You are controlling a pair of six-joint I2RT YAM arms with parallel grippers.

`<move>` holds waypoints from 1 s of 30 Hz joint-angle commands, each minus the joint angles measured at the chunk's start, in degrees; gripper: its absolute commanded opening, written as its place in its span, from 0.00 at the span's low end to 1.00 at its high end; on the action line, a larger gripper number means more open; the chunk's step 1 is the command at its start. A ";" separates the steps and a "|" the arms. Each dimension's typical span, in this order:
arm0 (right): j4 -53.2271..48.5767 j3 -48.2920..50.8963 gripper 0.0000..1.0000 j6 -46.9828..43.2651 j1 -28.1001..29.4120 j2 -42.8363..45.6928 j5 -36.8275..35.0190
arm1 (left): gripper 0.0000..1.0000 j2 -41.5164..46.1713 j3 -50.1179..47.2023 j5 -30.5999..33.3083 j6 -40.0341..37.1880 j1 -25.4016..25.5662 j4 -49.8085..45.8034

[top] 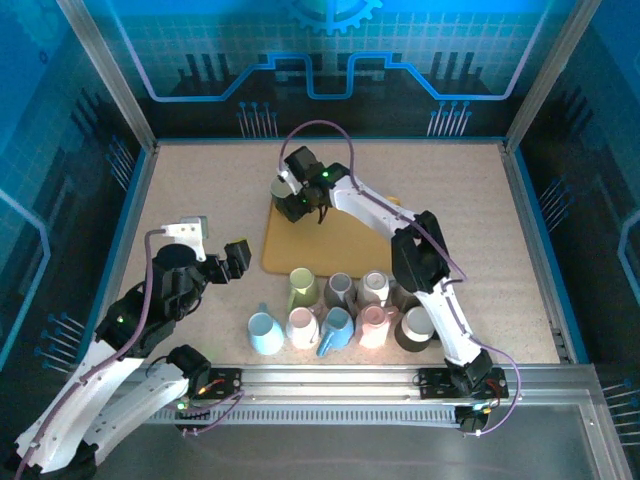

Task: Turn the mug right side up

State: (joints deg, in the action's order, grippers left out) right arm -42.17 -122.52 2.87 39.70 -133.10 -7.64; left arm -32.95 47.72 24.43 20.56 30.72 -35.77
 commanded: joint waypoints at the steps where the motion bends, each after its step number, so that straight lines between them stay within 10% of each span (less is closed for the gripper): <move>1: 2.52 3.33 0.83 -0.05 -0.50 9.03 1.32 | 0.99 -0.09 -0.09 2.32 -0.59 0.21 -1.00; 12: 13.16 26.17 0.84 1.53 -0.77 35.42 1.03 | 0.99 -0.15 4.51 -1.22 2.79 0.18 -4.62; 30: -4.78 43.79 0.92 15.29 -1.77 63.03 0.66 | 0.99 -9.63 9.87 -15.88 2.75 0.30 -13.56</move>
State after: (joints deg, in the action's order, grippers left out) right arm -43.77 -80.20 16.38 38.50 -73.14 -6.07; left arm -42.11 56.21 12.25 23.86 30.72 -47.31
